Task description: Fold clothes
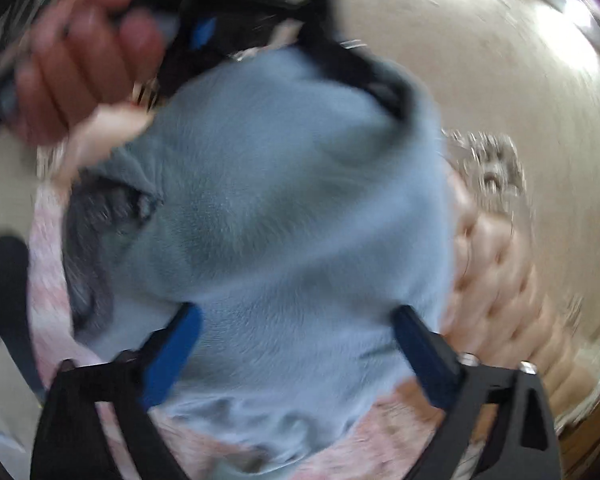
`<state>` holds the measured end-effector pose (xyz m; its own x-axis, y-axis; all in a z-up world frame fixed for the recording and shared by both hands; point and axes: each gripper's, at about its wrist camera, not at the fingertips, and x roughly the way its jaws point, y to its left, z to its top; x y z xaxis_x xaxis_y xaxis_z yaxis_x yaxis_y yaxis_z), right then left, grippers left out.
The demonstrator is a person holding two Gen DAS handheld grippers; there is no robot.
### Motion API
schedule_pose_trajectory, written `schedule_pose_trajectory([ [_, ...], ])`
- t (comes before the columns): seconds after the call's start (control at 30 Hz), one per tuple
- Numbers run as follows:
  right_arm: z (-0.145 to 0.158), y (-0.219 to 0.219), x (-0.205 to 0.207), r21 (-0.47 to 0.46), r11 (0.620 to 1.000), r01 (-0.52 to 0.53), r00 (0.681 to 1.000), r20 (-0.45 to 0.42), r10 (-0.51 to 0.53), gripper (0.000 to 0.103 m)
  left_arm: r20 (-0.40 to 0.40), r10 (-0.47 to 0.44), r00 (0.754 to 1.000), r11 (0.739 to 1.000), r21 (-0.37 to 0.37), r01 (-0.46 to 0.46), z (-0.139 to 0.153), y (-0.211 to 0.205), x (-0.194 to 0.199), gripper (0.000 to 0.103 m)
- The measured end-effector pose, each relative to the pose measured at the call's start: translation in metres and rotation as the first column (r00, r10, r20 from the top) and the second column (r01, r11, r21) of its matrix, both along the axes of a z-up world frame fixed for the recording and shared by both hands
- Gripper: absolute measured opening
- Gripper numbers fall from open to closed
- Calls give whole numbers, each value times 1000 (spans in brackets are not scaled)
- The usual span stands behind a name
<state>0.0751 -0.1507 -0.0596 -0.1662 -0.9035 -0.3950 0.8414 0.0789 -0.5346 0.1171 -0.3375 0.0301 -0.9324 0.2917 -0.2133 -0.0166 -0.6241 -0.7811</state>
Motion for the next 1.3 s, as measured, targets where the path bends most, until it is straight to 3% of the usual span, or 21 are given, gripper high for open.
schedule_pose_trajectory([
  [0.07,-2,-7,3,18,1000,-26,998,-60,27,100,7,-23,1000,1000,6,23,-2,5,-3,21],
  [0.13,1,-6,2,24,999,-40,998,-41,41,80,34,-39,999,999,-2,39,-6,8,-3,21],
  [0.17,2,-5,1,27,999,-47,998,-31,48,45,51,-37,998,999,-12,38,-8,8,-3,21],
  [0.2,3,-4,1,30,998,-54,998,-22,54,20,67,-31,997,999,-20,33,-10,8,-1,21],
  [0.37,3,-3,-1,49,996,-79,997,21,78,13,108,-15,994,1000,-2,15,-21,-1,1,22],
  [0.43,3,0,0,60,994,-92,994,56,88,13,156,19,988,1000,4,-20,-31,-7,-3,46],
  [0.47,5,10,1,66,992,-105,988,123,96,13,185,40,982,999,16,-44,-37,-10,-5,58],
  [0.5,7,9,-10,66,992,-108,967,238,89,13,218,62,974,996,43,-73,-45,-15,-7,86],
  [0.53,6,5,-23,71,993,-95,935,349,65,13,233,74,970,992,83,-96,-54,-21,-6,98],
  [0.57,5,2,-36,77,994,-82,889,456,38,13,237,80,968,986,127,-112,-63,-26,-3,98],
  [0.63,-11,-5,-73,106,993,-50,738,674,-35,13,245,107,964,969,192,-156,-80,-37,7,99],
  [0.67,-19,-5,-88,116,993,-25,670,740,-69,13,250,139,958,961,200,-192,-88,-42,17,99],
  [0.73,-42,-3,-125,157,987,41,486,860,-157,13,253,204,946,943,210,-260,-103,-51,40,101],
  [0.83,-69,5,-154,180,980,88,326,924,-199,13,182,313,932,926,160,-342,-127,-38,81,102],
  [0.87,-76,10,-159,185,978,93,250,947,-203,13,161,341,926,922,132,-363,-138,-26,90,102],
  [0.93,-96,17,-176,212,969,125,66,973,-221,13,171,342,924,934,49,-354,-166,7,88,102],
  [1.0,-115,18,-182,239,961,137,-57,971,-233,13,192,322,927,944,12,-330,-175,18,81,102],
  [1.1,-137,28,-196,283,948,148,-131,955,-265,13,219,290,932,956,-23,-293,-185,26,70,102],
  [1.23,-150,40,-194,295,945,142,-186,945,-268,13,257,249,934,969,-68,-239,-198,38,57,95],
  [1.27,-152,42,-193,298,944,139,-196,943,-269,14,266,239,934,971,-79,-226,-201,41,53,85],
  [1.3,-155,42,-191,308,942,129,-205,938,-279,17,276,229,934,973,-90,-212,-205,44,50,56],
])
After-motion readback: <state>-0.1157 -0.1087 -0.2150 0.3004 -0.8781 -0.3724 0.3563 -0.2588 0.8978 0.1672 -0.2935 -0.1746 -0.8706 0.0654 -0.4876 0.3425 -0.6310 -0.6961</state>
